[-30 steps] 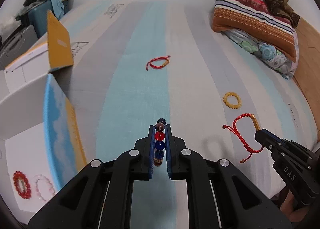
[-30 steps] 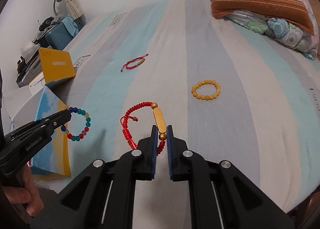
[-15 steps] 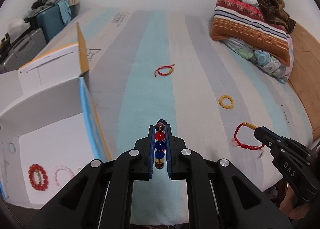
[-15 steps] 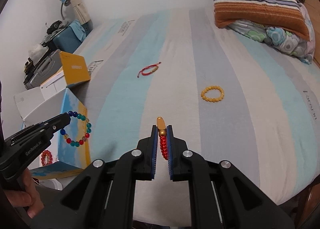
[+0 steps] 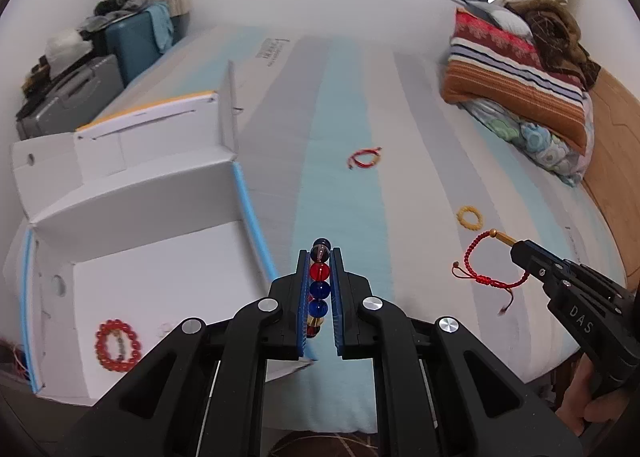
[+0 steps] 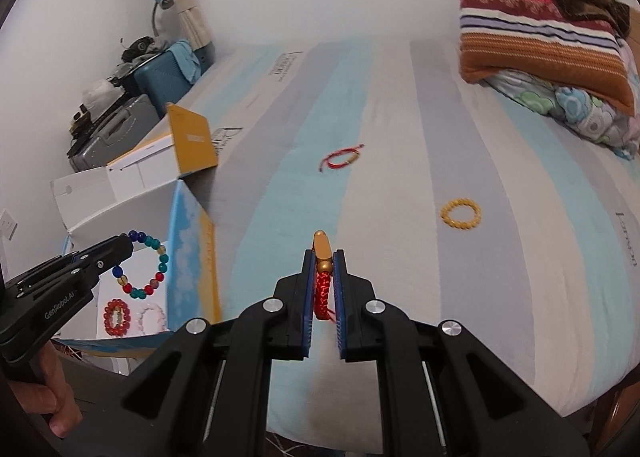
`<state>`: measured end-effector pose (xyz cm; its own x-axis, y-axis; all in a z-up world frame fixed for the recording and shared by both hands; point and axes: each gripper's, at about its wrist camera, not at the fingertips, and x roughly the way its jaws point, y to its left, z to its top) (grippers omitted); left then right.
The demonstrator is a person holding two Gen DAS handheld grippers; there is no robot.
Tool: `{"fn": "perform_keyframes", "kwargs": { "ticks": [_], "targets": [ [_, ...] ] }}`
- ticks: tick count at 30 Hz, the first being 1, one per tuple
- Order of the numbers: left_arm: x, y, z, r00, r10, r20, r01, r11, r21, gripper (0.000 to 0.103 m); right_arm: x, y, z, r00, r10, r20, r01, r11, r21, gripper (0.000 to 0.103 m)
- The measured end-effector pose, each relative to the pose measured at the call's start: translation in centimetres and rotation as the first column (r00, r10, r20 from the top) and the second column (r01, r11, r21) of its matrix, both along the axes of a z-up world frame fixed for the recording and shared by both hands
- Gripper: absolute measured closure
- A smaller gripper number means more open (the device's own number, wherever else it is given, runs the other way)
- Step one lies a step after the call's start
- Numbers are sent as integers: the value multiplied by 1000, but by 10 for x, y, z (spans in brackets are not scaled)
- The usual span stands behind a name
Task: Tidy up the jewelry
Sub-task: 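Carry both held bracelets over to the open white box, then open both tools to drop the bracelets into the box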
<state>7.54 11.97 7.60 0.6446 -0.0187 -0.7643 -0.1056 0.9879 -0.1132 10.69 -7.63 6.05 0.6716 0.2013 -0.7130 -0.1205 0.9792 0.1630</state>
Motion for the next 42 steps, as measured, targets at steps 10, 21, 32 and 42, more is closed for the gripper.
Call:
{"fn": "perform_keyframes", "kwargs": {
  "ticks": [10, 21, 32, 42],
  "targets": [
    [-24, 61, 7, 996, 85, 3, -85, 996, 19, 94, -2, 68, 20, 992, 115, 48, -115, 993, 8, 95],
    [-55, 146, -8, 976, 214, -34, -213, 977, 27, 94, -7, 163, 20, 956, 284, 73, -286, 958, 13, 95],
    [-66, 206, -60, 950, 277, -143, -280, 960, 1, 94, 8, 244, -29, 920, 385, -67, -388, 922, -21, 95],
    [-62, 228, -101, 935, 277, -222, -288, 957, -18, 94, 28, 274, -81, 899, 385, -211, -402, 915, -42, 95]
  ]
}}
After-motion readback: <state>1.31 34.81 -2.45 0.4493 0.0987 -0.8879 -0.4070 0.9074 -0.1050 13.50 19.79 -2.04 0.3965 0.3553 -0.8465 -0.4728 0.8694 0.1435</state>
